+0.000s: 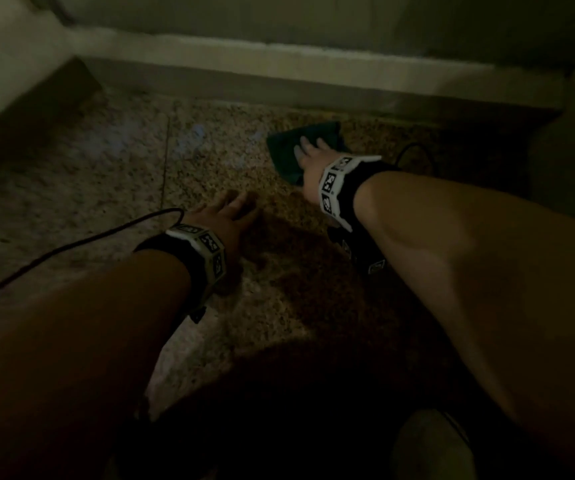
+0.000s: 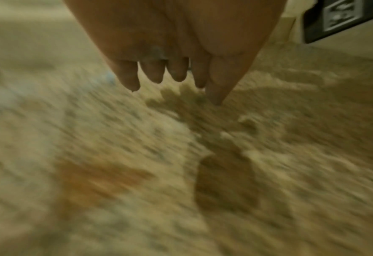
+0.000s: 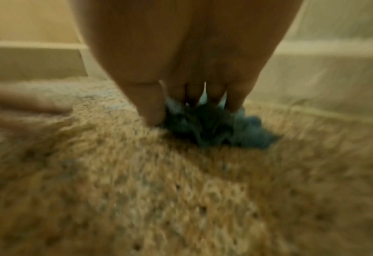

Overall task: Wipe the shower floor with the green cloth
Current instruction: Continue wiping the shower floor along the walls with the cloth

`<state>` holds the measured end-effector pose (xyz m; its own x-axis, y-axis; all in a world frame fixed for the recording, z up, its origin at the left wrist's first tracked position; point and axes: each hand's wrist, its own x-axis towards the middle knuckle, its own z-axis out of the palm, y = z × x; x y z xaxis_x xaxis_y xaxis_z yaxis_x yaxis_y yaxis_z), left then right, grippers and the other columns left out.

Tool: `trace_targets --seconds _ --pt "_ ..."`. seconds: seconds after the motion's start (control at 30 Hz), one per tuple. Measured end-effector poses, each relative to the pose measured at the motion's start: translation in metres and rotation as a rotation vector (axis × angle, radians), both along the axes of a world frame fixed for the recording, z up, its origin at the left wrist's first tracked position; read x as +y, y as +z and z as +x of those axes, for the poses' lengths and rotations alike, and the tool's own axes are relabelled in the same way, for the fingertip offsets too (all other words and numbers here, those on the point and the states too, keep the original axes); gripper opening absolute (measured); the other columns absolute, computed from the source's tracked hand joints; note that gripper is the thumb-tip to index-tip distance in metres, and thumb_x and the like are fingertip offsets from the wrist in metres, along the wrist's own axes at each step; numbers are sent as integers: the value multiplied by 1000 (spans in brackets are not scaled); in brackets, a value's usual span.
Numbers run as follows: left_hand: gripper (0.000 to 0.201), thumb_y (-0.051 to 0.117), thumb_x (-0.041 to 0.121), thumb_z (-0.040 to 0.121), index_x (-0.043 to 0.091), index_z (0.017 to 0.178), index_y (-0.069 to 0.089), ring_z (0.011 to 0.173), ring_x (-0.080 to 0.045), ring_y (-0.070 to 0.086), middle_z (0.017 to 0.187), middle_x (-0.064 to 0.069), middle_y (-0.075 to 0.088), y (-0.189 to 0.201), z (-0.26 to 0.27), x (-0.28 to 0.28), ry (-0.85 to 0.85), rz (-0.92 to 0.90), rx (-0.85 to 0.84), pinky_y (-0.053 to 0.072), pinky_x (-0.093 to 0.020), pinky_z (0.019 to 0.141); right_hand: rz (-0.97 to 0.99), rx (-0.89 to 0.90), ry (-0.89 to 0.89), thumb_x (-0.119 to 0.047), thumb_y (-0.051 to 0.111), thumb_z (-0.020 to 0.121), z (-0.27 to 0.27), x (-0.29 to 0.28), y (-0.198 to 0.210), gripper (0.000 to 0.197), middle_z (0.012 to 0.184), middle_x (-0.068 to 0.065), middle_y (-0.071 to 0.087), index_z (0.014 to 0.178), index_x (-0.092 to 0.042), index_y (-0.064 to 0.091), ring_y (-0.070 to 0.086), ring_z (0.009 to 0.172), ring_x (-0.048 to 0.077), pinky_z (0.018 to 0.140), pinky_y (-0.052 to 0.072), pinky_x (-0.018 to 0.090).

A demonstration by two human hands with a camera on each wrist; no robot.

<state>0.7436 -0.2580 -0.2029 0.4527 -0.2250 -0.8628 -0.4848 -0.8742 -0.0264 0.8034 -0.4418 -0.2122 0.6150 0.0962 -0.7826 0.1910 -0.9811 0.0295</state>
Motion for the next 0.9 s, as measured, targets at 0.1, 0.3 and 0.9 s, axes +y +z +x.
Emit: trace_targets --seconds 0.1,0.3,0.9 --pt "85 49 39 96 29 148 -17 145 -26 -14 155 3 -25 23 21 16 13 3 -36 12 -45 118 14 -21 -48 -37 42 101 -2 7 15 72 159 4 -13 152 -18 -4 -4 146 28 116 13 43" --pt "78 45 33 99 22 150 -13 144 -30 -15 155 -2 -25 50 38 28 -46 -11 33 4 -46 117 -99 42 -191 -29 48 100 -10 18 56 76 157 2 -22 152 -23 -7 2 146 31 111 29 47" --pt "74 40 33 98 34 148 -14 145 -24 -15 156 3 -23 -4 33 114 181 -124 -46 6 -46 118 -100 26 -152 -49 40 98 -9 23 10 80 158 1 -18 150 -21 -13 -11 145 29 116 11 44"
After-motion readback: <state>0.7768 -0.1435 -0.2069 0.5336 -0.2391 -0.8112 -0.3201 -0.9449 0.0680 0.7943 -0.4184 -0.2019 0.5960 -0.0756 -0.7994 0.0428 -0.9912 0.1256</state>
